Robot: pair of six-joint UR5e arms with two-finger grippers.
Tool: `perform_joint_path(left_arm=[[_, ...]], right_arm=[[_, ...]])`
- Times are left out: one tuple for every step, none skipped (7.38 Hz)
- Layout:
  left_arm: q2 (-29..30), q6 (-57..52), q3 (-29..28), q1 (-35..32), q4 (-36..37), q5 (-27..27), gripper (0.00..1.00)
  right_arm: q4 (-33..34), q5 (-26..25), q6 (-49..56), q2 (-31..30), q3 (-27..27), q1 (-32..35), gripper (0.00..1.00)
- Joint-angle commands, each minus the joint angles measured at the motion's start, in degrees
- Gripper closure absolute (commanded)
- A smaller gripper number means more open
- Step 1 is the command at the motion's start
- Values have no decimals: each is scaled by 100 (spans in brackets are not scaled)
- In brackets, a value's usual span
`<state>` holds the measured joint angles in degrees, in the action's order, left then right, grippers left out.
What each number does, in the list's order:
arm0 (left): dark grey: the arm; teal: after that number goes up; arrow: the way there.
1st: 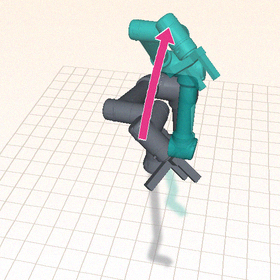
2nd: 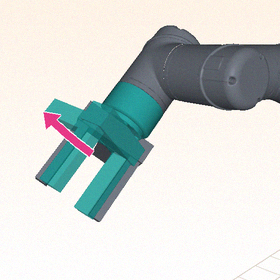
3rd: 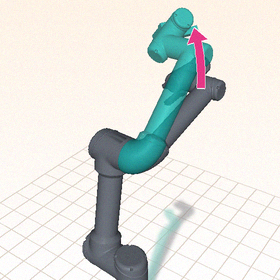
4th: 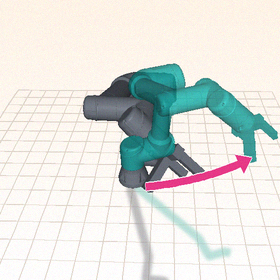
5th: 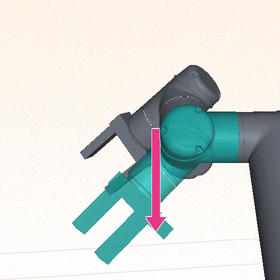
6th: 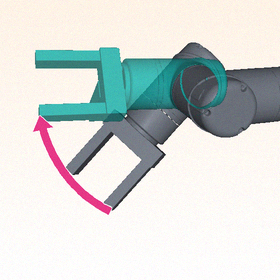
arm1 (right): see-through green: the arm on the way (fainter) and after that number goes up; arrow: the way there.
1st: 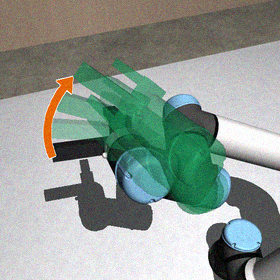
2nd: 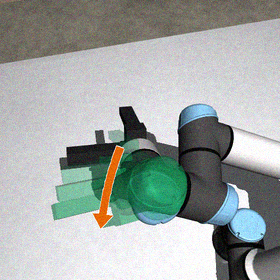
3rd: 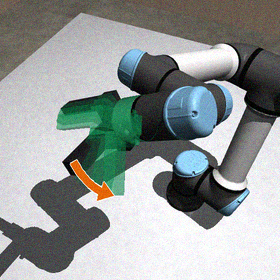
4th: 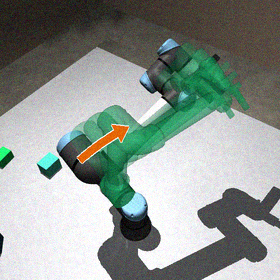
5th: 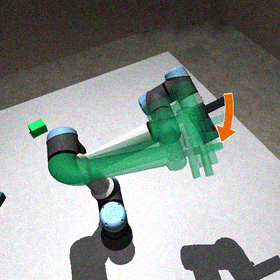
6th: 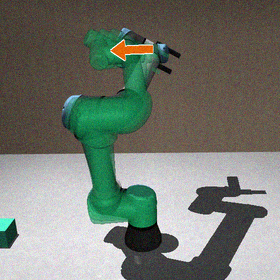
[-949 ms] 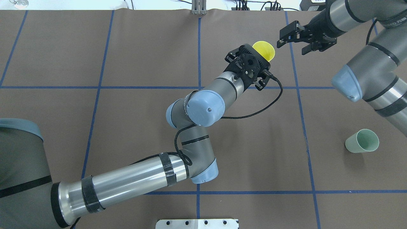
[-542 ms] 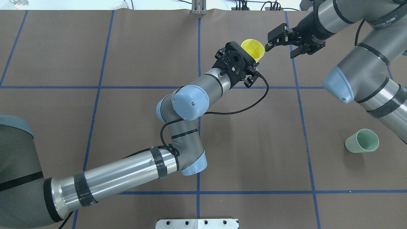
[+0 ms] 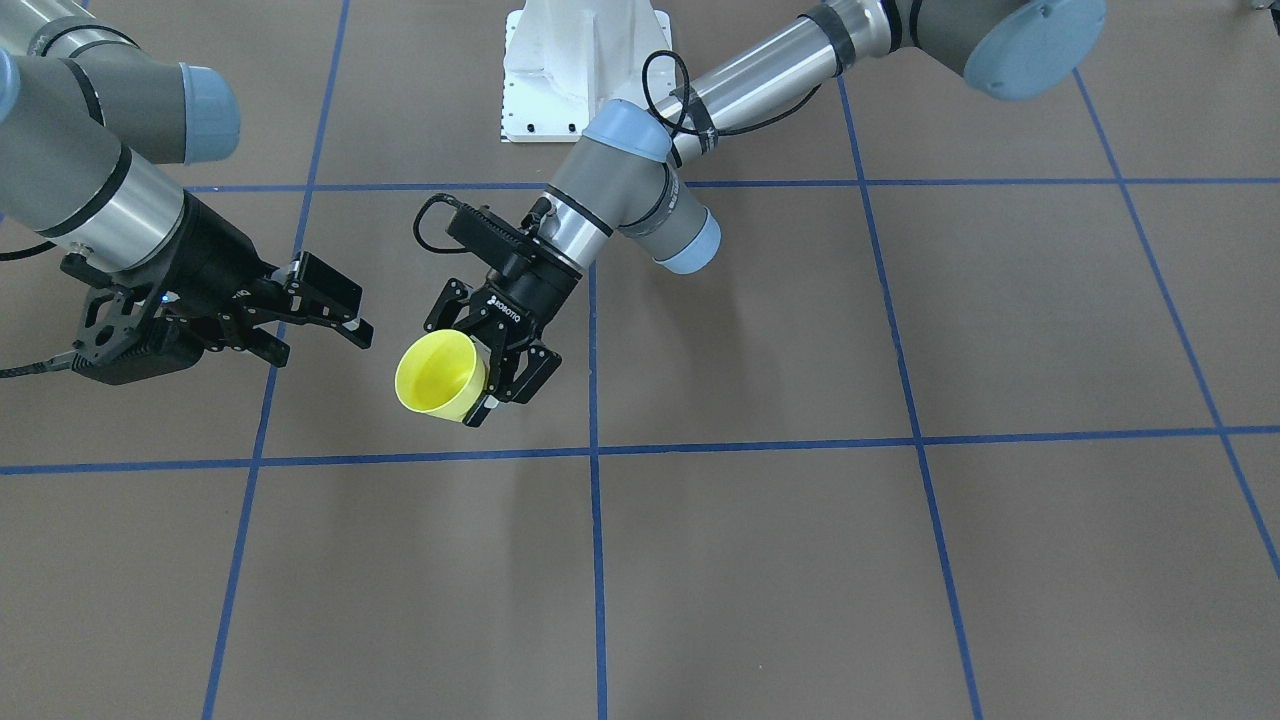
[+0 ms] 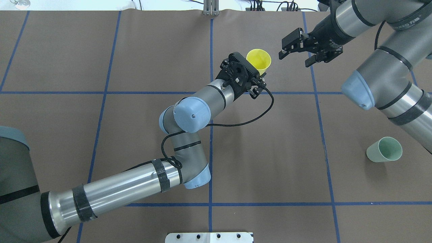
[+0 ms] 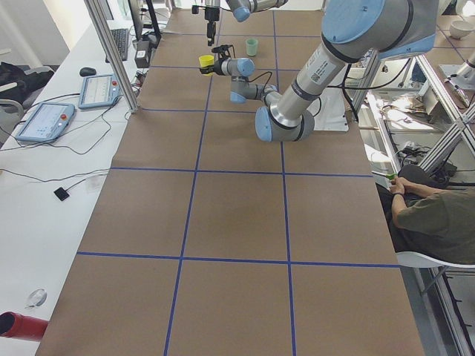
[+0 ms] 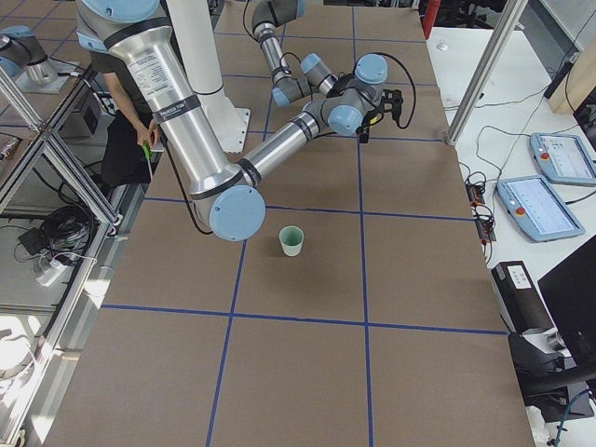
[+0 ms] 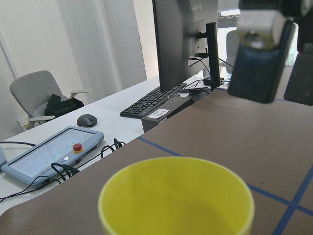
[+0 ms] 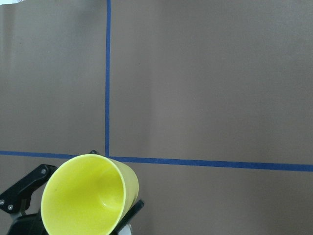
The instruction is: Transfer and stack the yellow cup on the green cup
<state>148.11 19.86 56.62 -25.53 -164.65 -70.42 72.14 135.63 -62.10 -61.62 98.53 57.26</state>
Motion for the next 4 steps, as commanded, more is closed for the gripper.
perform_joint_path(left_arm=[[7, -9, 15, 30, -24, 10, 28], [42, -9, 24, 56, -15, 19, 28], [42, -9, 7, 74, -15, 19, 28], [51, -9, 7, 83, -6, 19, 29]], right_arm=[[116, 8, -4, 80, -106, -13, 2], [108, 8, -13, 89, -167, -22, 2], [116, 16, -21, 246, -307, -30, 2], [108, 16, -300, 421, -456, -74, 3]])
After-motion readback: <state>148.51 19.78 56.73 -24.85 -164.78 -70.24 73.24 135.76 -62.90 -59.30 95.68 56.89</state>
